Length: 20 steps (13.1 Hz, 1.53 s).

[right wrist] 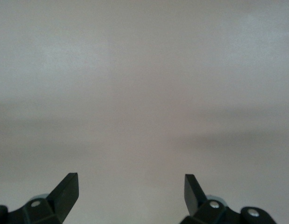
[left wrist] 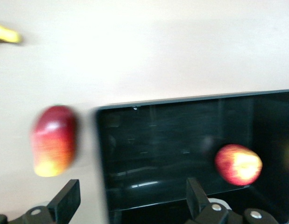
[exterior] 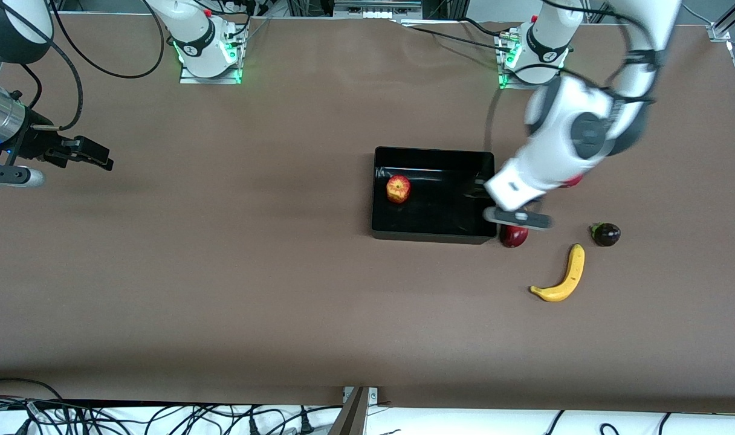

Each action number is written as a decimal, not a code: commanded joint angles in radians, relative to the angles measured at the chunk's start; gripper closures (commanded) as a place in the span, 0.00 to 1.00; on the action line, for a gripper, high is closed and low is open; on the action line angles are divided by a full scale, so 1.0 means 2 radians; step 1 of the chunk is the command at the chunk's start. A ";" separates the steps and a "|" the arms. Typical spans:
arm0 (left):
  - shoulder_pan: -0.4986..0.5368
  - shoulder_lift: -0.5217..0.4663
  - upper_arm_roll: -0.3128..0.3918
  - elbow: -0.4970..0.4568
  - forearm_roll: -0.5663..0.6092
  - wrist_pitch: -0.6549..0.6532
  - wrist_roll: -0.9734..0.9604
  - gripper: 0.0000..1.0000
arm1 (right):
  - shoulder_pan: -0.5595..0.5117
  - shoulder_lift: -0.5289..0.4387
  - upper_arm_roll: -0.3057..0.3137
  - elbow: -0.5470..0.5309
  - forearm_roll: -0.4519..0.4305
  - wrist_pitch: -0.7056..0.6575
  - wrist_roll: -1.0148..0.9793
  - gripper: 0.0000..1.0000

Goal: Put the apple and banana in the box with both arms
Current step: 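Move the left gripper over the yellow banana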

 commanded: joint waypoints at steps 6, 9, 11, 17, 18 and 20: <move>0.129 0.094 -0.001 -0.015 0.039 0.140 0.332 0.00 | 0.000 0.012 -0.004 0.024 0.006 -0.007 -0.002 0.00; 0.139 0.129 0.011 -0.012 0.037 0.162 0.409 0.00 | 0.000 0.014 -0.003 0.028 0.006 -0.010 -0.001 0.00; 0.138 0.136 0.012 0.004 0.039 0.179 0.437 0.00 | 0.002 0.014 -0.002 0.028 0.006 -0.010 0.001 0.00; 0.135 0.189 0.028 0.074 0.035 0.179 0.457 0.00 | 0.002 0.014 -0.002 0.028 0.007 -0.010 0.000 0.00; 0.133 0.197 0.029 0.085 0.035 0.179 0.456 0.00 | 0.002 0.014 -0.002 0.028 0.007 -0.010 0.000 0.00; 0.130 0.207 0.030 0.091 0.035 0.180 0.454 0.00 | 0.002 0.014 -0.002 0.028 0.007 -0.010 0.001 0.00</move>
